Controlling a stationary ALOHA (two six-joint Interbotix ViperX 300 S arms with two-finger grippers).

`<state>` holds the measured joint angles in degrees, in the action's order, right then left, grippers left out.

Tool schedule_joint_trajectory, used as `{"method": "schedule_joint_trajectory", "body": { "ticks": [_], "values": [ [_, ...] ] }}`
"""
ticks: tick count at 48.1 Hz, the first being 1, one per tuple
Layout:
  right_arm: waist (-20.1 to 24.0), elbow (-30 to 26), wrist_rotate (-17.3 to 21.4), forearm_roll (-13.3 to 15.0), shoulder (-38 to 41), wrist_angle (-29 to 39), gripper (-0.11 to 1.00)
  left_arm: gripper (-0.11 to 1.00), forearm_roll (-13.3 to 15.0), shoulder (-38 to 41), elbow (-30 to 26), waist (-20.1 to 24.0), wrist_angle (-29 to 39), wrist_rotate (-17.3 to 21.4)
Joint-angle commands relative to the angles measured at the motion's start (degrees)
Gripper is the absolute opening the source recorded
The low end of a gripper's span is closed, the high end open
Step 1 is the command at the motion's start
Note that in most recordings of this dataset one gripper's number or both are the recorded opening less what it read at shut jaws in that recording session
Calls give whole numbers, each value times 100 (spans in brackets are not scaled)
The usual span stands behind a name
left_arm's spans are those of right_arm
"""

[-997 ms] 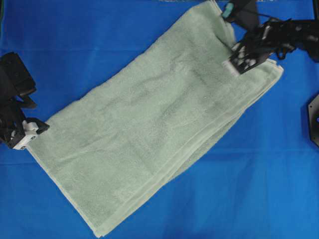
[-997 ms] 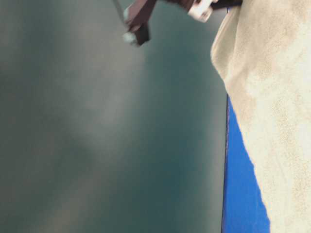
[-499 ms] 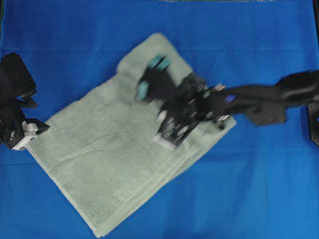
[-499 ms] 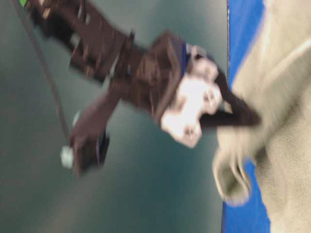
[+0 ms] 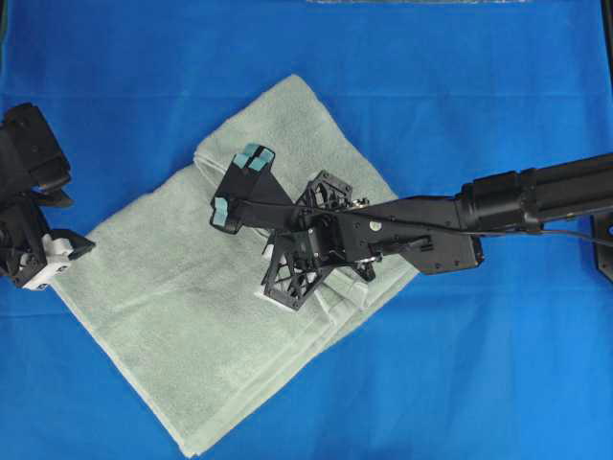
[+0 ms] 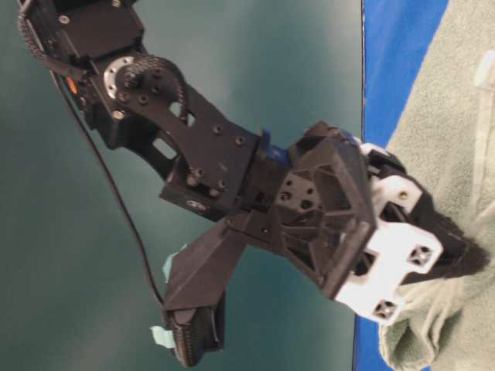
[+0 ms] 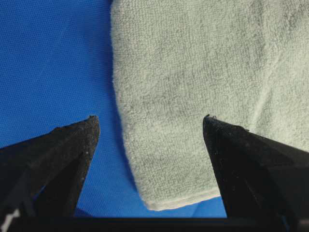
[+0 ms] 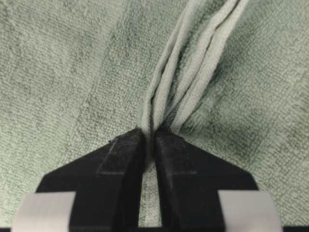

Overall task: Fold a bath towel.
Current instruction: 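Fold the right end over toward the towel's middle and release, then grasp the lower-left end of the towel with the left gripper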

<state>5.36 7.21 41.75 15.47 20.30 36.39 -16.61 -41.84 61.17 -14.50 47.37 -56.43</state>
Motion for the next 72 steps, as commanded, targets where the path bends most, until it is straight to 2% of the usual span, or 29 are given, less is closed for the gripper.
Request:
{"method": "schedule_joint_trajectory", "body": {
  "ticks": [1,7,14,18,22,29,39,42,46,54,59,65,72],
  "values": [
    [-9,-114,18,9,-88,-44,11,83,-26,9,-123,9,-18,9],
    [-18,-123,26,9,-88,-44,13,83,-18,9,-123,9,-26,44],
    [-9,-149,26,18,-176,62,54,83,-26,9,-132,9,-26,229],
    [-9,-132,18,53,-387,132,68,83,-18,9,-132,0,-35,343],
    [9,-70,18,149,-703,211,65,83,-18,9,-132,0,-62,413],
    [-18,202,26,360,-1274,571,66,83,-18,0,-132,-9,-132,545],
    [-387,1143,114,387,-1978,1187,65,83,-18,9,-141,-220,-501,1063],
    [-492,1441,158,387,-2180,1230,65,83,-18,0,-149,-316,-747,1380],
    [-606,1767,185,387,-2408,1116,65,83,-26,9,-149,-589,-1257,2048],
    [-817,2197,211,387,-2707,729,65,83,-26,79,-167,-1248,-2320,4148],
    [-949,2320,211,387,-2760,650,65,83,35,132,-193,-1441,-2830,5150],
    [-1081,2426,202,387,-2760,615,65,82,70,264,-237,-1617,-3226,5643],
    [-1160,2470,193,413,-2769,615,65,82,79,598,-316,-1714,-3252,5634]
  ]
}}
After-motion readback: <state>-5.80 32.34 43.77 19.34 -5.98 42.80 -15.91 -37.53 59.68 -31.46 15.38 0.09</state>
